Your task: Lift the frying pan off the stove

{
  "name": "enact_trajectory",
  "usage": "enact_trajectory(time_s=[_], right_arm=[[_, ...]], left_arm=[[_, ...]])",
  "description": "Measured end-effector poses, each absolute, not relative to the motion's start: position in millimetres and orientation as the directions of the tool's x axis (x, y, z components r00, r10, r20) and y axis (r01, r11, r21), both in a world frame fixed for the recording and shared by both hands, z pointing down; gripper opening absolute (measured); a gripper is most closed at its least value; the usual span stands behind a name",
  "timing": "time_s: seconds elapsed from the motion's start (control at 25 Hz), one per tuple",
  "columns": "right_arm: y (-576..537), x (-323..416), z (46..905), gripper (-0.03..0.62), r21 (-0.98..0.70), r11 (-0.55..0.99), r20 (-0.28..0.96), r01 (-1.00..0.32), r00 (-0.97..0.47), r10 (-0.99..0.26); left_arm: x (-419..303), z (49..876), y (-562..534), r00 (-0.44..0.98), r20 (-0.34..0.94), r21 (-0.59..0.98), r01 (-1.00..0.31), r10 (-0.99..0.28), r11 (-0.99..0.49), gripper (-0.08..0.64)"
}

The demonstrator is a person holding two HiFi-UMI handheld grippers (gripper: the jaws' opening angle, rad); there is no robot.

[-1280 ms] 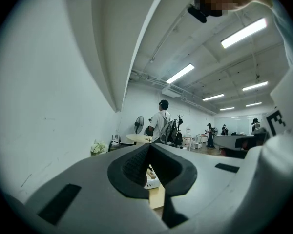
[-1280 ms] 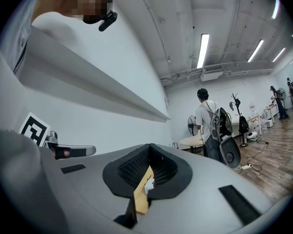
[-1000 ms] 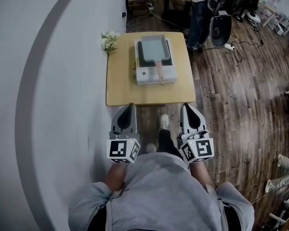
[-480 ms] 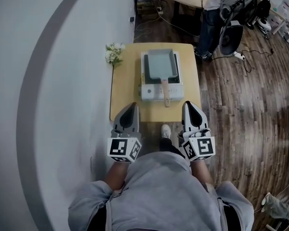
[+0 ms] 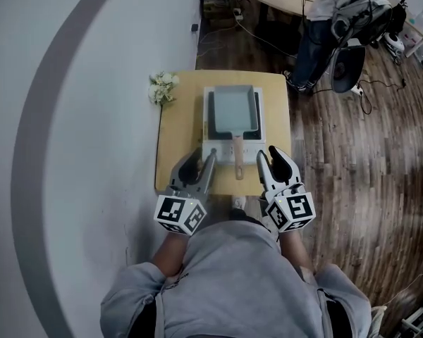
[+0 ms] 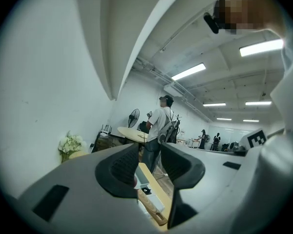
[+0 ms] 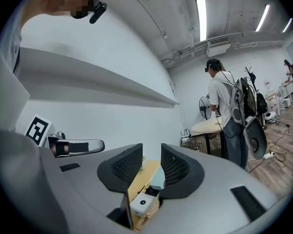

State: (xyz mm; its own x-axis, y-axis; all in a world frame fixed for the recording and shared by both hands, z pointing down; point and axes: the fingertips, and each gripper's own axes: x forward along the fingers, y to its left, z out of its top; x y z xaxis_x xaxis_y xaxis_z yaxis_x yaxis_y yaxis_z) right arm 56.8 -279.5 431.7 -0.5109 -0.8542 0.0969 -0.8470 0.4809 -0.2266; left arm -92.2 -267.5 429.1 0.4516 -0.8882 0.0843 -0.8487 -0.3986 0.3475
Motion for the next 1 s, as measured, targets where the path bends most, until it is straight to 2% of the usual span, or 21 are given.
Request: enact_trajectory(time_s=[0.28, 0.52, 0.76, 1.0], right_arm=[[-309.6, 60.8, 462.0, 0.093, -0.277, 0.486, 0.166, -0.829, -0.540, -0.825], [-316.1, 50.7, 508.3, 0.117, -0.380, 0.493, 0.256, -0.782, -0.602, -0.757], [-314.8, 33.4, 552.4, 0.152, -0.488, 0.493, 0.323, -0.721, -0.673, -0.665], [-303.6, 24.9, 602.4, 0.160, -0.594, 0.455, 0.389, -0.663, -0.732, -0.559]], left_arm=[[-78.0, 472.4, -297.3, 0.521, 0.178, 0.485, -0.785, -0.835, -0.386, 0.159], [-60.8, 522.7, -310.5, 0.616, 0.275, 0.598, -0.711, -0.738, -0.371, 0.199], [-49.7, 563.5, -320.4, 0.708, 0.297, 0.730, -0.601, -0.641, -0.325, 0.222], [-36.8, 599.6, -328.3, 0.784, 0.309, 0.806, -0.517, -0.538, -0.289, 0.227]])
